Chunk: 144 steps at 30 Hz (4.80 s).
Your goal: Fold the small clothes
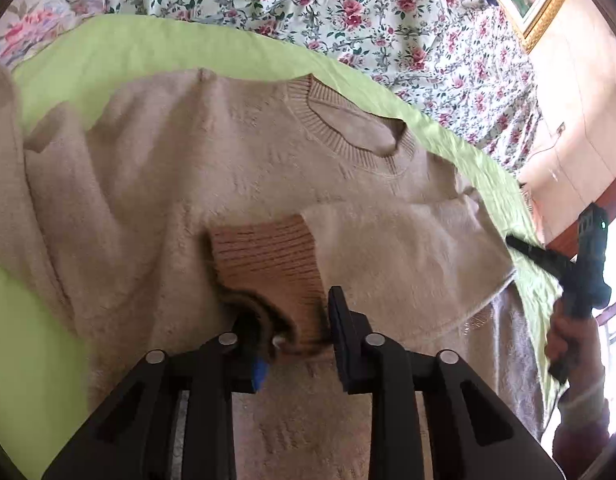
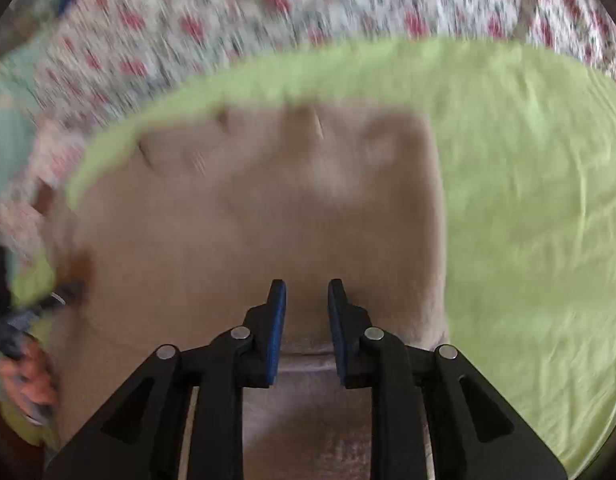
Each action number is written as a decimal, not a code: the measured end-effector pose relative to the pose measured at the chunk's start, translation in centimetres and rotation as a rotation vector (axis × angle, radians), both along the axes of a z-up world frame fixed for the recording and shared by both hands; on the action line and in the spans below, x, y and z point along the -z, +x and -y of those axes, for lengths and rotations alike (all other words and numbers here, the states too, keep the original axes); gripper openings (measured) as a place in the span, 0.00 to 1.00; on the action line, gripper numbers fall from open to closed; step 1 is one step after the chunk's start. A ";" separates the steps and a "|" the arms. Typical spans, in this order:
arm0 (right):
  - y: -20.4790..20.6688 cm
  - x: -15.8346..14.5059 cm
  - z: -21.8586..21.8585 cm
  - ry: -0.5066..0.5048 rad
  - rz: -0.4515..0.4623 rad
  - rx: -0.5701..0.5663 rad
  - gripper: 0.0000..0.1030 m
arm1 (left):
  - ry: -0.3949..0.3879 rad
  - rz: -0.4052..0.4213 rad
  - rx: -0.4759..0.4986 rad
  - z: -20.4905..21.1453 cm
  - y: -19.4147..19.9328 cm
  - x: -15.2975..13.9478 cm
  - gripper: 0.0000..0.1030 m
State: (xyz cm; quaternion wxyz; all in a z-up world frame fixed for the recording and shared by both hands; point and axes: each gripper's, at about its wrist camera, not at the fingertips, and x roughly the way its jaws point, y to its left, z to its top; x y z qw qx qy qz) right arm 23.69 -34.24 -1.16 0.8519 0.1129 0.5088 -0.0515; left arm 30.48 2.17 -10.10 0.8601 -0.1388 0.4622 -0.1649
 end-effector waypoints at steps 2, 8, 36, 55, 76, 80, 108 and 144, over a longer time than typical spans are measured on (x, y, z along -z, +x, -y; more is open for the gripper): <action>-1.0 -0.1 0.8 0.052 0.043 0.035 0.21 | 0.032 0.006 -0.004 -0.2 -0.5 -0.4 0.14; -3.8 -3.8 -0.6 0.165 0.155 -0.003 0.27 | 0.069 0.036 -0.048 -5.0 -4.2 -2.3 0.15; -5.2 -0.7 -10.7 0.394 0.140 -0.122 0.28 | 0.361 -0.095 -0.581 -27.3 18.2 -2.7 0.04; -10.0 -3.1 -6.6 0.380 0.246 0.014 0.28 | 0.109 0.366 0.074 -1.9 1.9 -14.9 0.04; -4.5 -0.5 -4.3 0.403 0.213 0.087 0.58 | 0.210 0.139 0.247 8.8 -2.3 -2.9 0.58; -1.5 0.6 -4.3 0.444 0.198 0.093 0.58 | 0.199 0.150 0.095 2.3 -5.1 -4.5 0.61; -0.2 1.8 -1.5 0.361 0.255 0.190 0.08 | 0.492 0.062 -0.259 -7.3 -2.1 0.4 0.44; -4.2 0.3 -0.8 0.117 0.143 0.251 0.25 | 0.290 0.022 -0.270 -9.3 -2.0 -0.2 0.33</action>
